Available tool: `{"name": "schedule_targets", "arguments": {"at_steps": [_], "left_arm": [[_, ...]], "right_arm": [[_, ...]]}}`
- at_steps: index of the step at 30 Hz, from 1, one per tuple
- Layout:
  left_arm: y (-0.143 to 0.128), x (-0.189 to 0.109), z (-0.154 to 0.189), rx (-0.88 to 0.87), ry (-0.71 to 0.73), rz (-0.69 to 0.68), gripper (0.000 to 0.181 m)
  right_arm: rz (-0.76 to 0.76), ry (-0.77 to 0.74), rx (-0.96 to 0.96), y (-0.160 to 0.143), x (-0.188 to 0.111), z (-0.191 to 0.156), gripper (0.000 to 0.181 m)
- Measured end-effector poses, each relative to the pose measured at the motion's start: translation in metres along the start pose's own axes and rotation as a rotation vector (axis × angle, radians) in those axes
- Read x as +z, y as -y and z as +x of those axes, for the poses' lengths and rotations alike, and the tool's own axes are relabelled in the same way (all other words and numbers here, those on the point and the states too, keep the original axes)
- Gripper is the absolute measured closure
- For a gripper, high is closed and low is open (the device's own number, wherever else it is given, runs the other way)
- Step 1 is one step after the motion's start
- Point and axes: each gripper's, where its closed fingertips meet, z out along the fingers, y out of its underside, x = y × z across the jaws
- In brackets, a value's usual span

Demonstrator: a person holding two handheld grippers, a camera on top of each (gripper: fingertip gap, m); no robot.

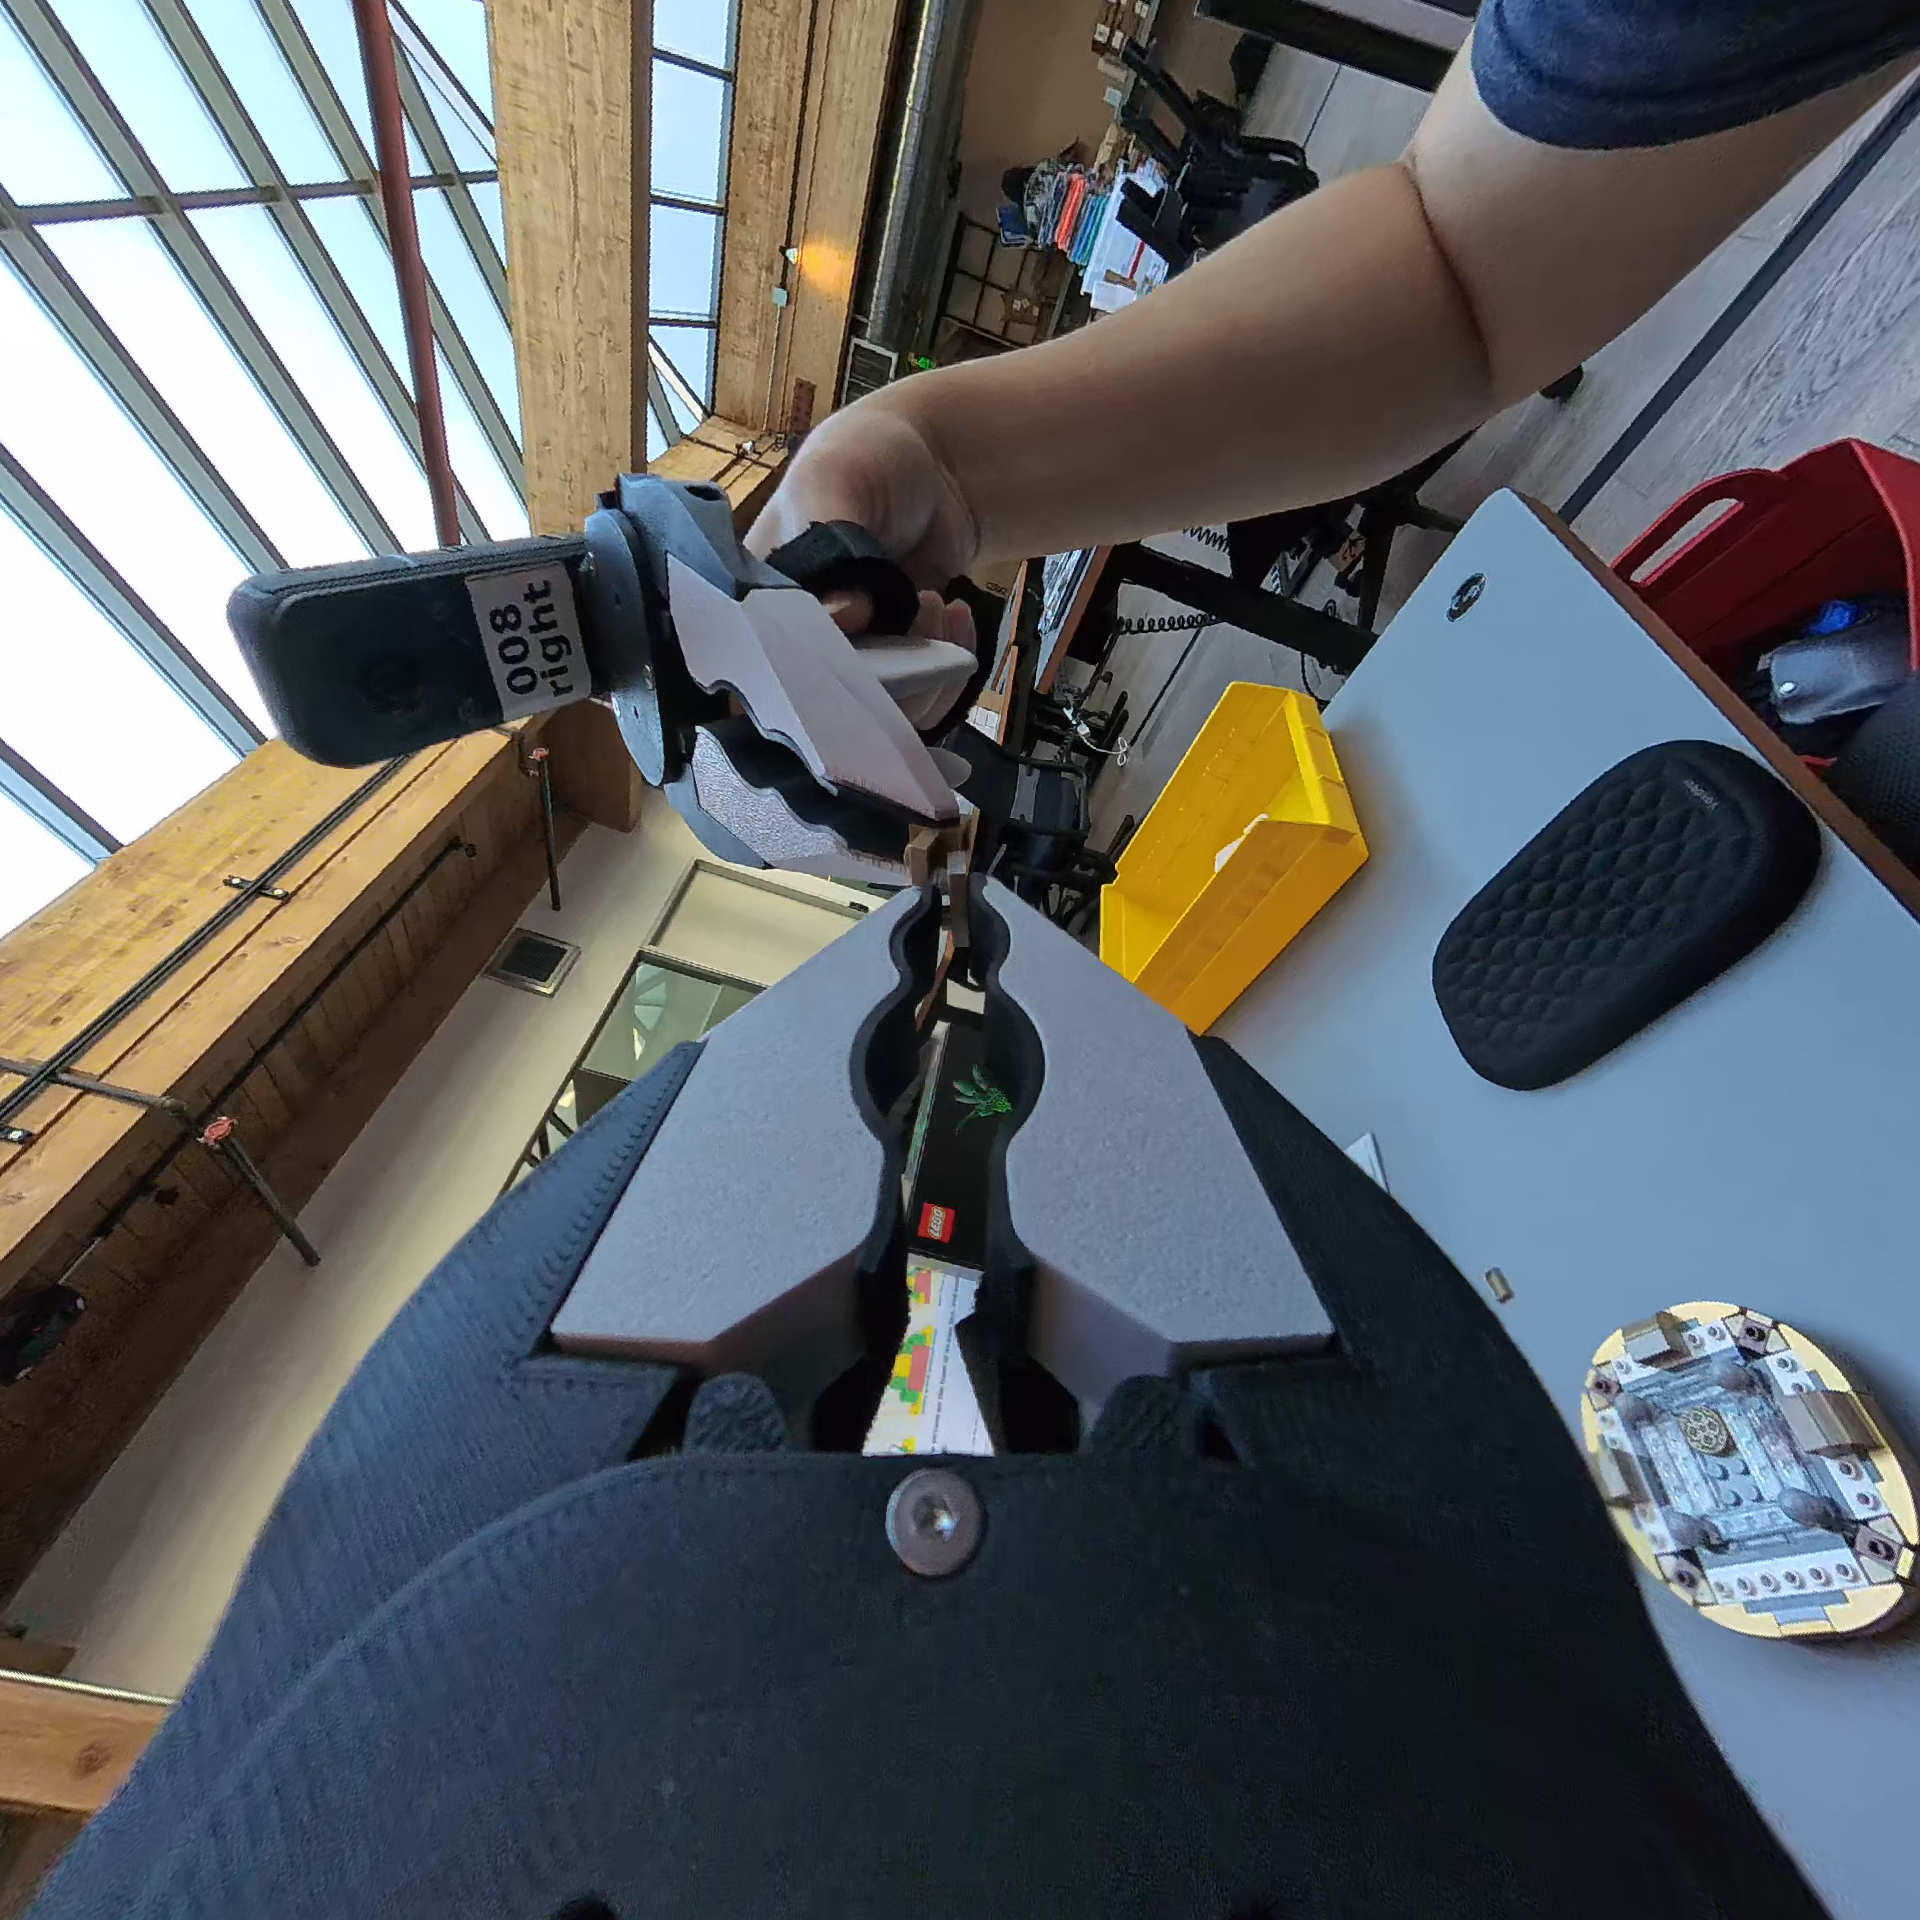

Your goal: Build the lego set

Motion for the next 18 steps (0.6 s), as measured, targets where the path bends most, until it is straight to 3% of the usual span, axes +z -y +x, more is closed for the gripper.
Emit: {"name": "schedule_targets", "arguments": {"at_steps": [18], "left_arm": [[0.004,0.009,-0.006,0.009,-0.016,0.0,0.175]], "right_arm": [[0.033,-0.017,-0.019,0.0,-0.012,-0.002,0.175]]}}
